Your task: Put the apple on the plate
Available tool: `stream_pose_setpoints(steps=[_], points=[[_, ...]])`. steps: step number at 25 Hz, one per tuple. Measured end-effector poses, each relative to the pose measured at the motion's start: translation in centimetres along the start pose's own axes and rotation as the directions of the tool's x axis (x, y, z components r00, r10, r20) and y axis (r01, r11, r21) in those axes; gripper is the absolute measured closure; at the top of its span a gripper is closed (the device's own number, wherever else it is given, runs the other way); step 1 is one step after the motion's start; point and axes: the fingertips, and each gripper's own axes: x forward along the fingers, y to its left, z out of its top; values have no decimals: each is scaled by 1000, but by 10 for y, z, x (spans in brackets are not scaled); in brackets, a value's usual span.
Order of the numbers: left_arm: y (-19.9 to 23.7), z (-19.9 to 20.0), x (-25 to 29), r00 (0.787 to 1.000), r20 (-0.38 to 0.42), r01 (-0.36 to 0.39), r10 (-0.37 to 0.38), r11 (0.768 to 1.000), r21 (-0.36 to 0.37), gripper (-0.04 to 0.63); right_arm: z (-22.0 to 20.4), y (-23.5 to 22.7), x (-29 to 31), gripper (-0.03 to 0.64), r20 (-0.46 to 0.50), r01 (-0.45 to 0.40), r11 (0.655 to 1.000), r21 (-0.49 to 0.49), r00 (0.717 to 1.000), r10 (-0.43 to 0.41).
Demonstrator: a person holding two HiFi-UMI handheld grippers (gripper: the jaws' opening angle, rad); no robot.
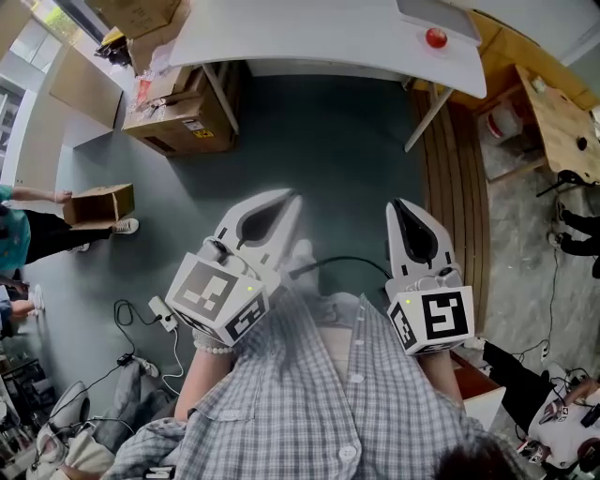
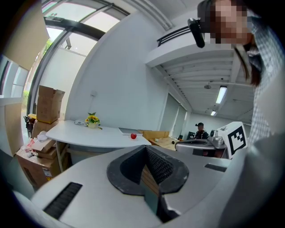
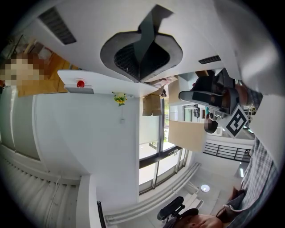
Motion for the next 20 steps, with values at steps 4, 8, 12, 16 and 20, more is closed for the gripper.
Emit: stream_pose_setpoints(steps=[4, 8, 12, 16, 20], points=[[32, 9, 13, 1000, -4, 3, -3, 1000, -9, 586, 9, 0, 32, 594, 0, 5, 1000, -11, 1000, -5], [54, 17, 32, 999, -12, 34, -34, 999, -1, 586, 14, -6, 58, 594, -1, 33, 999, -6, 999, -33], [73, 25, 52, 998, -14, 62, -62, 998, 6, 586, 19, -15, 83, 594, 1, 57, 998, -5, 998, -57], [87, 29, 60, 997, -13, 70, -70, 998, 11, 586, 26, -18, 100, 594, 4, 69, 998, -9, 998, -69], [104, 33, 64, 998, -2, 70, -70, 998, 4, 586, 28, -14, 115, 594, 7, 68, 997, -20, 998, -68]])
